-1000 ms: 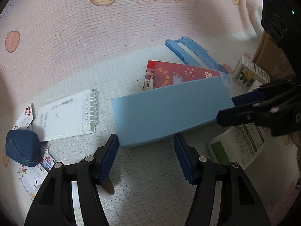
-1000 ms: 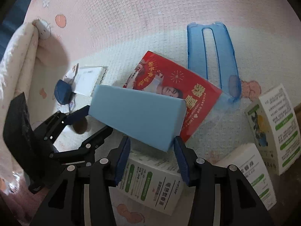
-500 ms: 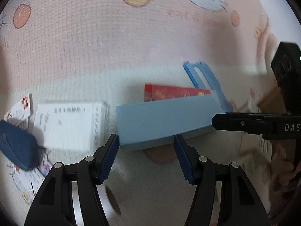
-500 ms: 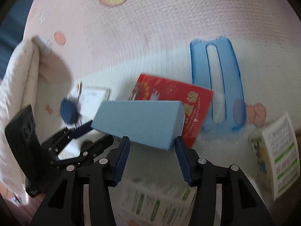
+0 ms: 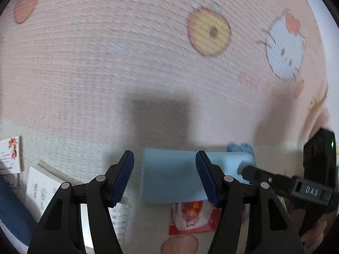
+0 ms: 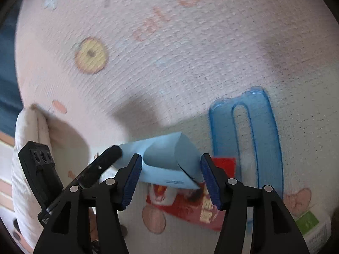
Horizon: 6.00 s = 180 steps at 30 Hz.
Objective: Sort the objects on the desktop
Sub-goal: 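Lower the right gripper and regrip the glasses case at its end, then lift the glasses case and carry it over the cardboard box, then lower the glasses case into the box and open the right gripper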
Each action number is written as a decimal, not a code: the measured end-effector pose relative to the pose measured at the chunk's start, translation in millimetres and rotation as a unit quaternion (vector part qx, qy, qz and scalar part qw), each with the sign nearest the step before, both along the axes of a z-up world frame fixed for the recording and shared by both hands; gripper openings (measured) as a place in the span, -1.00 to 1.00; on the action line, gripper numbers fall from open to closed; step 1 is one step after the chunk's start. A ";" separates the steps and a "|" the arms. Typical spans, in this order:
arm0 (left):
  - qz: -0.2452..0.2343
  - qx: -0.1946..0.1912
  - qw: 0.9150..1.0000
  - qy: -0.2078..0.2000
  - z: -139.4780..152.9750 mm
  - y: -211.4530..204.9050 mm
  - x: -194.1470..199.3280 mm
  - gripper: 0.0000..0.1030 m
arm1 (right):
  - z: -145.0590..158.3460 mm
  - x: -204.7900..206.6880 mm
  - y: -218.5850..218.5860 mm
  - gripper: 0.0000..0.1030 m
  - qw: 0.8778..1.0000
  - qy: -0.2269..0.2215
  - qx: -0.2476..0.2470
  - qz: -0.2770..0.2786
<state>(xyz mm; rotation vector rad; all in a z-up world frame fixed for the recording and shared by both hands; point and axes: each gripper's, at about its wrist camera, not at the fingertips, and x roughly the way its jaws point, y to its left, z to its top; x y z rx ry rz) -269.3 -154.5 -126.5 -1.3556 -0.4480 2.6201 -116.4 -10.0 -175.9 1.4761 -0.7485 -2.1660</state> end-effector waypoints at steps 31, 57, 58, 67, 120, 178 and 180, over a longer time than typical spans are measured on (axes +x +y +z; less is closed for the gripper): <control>0.037 0.083 0.994 -0.060 -42.0 -6.8 15.2 0.26 | -7.9 0.5 28.6 -0.82 0.996 0.019 -0.029 -0.084; 0.019 0.085 0.994 -0.065 -49.0 22.3 39.9 0.25 | -33.2 15.6 47.3 -0.30 0.994 -0.051 -0.051 -0.087; 0.016 0.086 0.994 -0.067 -49.8 26.8 39.5 0.25 | -32.7 16.3 46.5 -0.29 0.994 -0.045 -0.047 -0.087; 0.032 0.048 0.997 -0.055 -40.1 50.0 60.5 0.03 | -25.4 19.3 31.4 -0.26 0.994 -0.021 -0.032 -0.102; -0.370 0.094 0.924 -0.004 146.3 484.9 123.3 -0.05 | 201.5 337.8 374.3 -0.31 0.868 0.142 0.149 -0.452; -0.388 0.048 0.901 -0.189 80.1 510.9 105.9 -0.64 | 139.1 264.5 365.7 -0.50 0.909 -0.027 0.245 -0.336; -0.387 0.060 0.900 -0.191 82.5 513.0 102.0 -0.70 | 139.7 263.9 364.8 -0.50 0.910 -0.030 0.249 -0.330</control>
